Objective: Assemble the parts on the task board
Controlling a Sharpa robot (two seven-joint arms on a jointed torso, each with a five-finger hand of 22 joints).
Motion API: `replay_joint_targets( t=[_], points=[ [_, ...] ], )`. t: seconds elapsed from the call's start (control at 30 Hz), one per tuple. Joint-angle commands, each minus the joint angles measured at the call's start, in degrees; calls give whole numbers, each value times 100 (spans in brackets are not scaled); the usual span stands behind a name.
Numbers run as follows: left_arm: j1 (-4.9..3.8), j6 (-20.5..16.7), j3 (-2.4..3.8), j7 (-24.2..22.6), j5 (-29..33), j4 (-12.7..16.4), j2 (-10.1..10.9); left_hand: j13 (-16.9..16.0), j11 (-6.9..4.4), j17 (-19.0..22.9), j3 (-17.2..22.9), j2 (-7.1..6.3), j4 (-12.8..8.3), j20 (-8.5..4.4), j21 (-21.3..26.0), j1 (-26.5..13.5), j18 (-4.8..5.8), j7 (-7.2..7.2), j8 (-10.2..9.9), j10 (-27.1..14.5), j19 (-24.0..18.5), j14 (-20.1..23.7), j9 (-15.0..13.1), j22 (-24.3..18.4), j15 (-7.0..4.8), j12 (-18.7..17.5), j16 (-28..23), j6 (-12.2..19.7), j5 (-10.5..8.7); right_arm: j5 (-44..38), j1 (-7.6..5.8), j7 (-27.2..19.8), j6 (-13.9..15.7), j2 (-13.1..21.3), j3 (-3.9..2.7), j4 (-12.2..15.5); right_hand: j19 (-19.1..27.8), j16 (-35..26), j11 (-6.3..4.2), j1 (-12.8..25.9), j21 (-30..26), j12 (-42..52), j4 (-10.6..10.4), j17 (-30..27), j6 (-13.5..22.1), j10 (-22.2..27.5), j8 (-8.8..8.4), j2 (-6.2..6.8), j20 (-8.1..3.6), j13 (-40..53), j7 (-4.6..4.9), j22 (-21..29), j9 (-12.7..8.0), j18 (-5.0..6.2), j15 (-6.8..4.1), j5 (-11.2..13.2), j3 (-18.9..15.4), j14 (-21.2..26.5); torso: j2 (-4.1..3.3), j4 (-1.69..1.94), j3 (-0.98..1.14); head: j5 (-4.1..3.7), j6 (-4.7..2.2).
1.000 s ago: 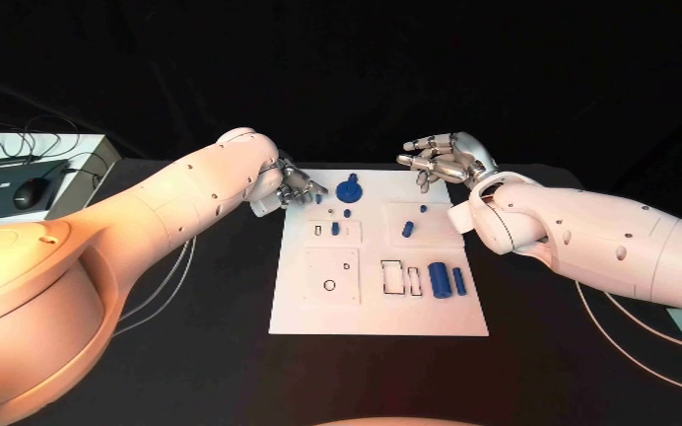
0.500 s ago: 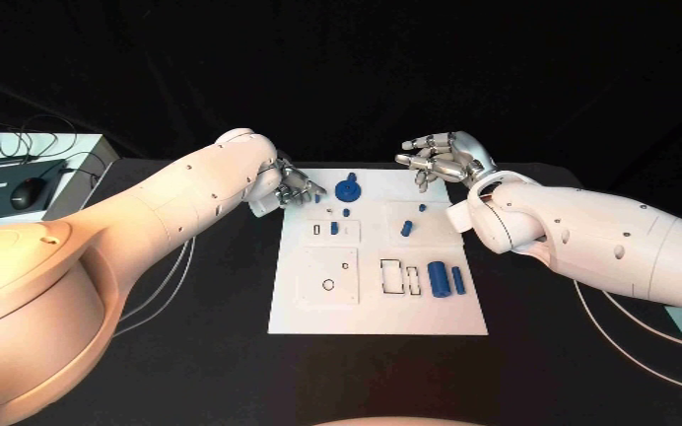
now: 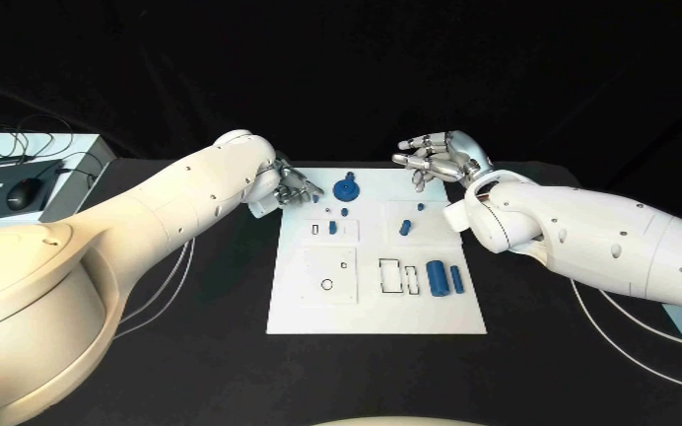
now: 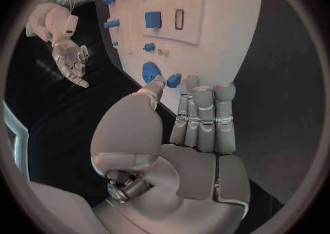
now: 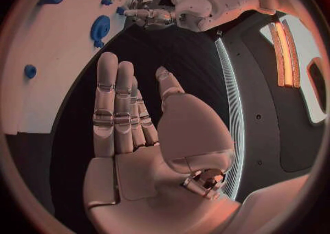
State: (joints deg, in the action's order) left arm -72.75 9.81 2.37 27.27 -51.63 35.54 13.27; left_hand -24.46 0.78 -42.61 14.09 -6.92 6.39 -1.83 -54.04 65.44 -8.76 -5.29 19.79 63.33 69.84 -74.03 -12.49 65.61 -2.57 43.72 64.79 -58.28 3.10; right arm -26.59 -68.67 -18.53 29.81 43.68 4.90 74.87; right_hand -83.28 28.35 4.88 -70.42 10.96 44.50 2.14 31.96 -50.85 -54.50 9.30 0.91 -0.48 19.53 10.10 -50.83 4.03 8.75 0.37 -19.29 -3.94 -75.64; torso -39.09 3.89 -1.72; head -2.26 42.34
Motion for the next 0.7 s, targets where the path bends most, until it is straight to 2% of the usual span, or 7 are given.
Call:
replay_joint_targets(
  t=[0.03, 0.33, 0.7],
  points=[
    [6, -39, -3, -78, 67, -7, -16, -12, -28, -18, 16, 91, -61, -9, -42, -1, -28, 21, 78, 34, 61, -40, -96, 19, -23, 9, 31, -45, 1, -7, -6, -70, -24, -5, -6, 11, 41, 24, -25, 27, 31, -7, 38, 9, 2, 3, -35, -35, 0, -9, 30, -12, -2, 75, 3, -26, 1, 28, 7, 6, 0, -10, 7],
    [7, -25, -4, -89, 157, -6, -29, -40, -47, -74, 26, 221, -163, -57, -82, 77, 26, 46, 121, 62, 72, -56, -376, 54, -36, -28, 53, -3, 2, -8, -9, -57, -29, -7, -6, 8, 41, 24, -25, 27, 31, -7, 38, 9, 2, 3, -35, -35, 0, -9, 30, -12, -2, 75, 3, -26, 1, 28, 8, 5, -7, -15, 17],
    [7, 17, -5, -120, 236, -1, -41, -49, -55, -110, 31, 365, -242, -62, -101, 199, 39, 54, 84, 62, 69, -53, -426, 75, -42, -49, 69, -11, 2, -8, -10, -52, -35, -17, -6, 2, 41, 24, -25, 27, 31, -7, 38, 9, 2, 3, -35, -35, 0, -9, 30, -12, -2, 75, 3, -26, 1, 28, 3, 8, -13, -17, 20]
  ],
)
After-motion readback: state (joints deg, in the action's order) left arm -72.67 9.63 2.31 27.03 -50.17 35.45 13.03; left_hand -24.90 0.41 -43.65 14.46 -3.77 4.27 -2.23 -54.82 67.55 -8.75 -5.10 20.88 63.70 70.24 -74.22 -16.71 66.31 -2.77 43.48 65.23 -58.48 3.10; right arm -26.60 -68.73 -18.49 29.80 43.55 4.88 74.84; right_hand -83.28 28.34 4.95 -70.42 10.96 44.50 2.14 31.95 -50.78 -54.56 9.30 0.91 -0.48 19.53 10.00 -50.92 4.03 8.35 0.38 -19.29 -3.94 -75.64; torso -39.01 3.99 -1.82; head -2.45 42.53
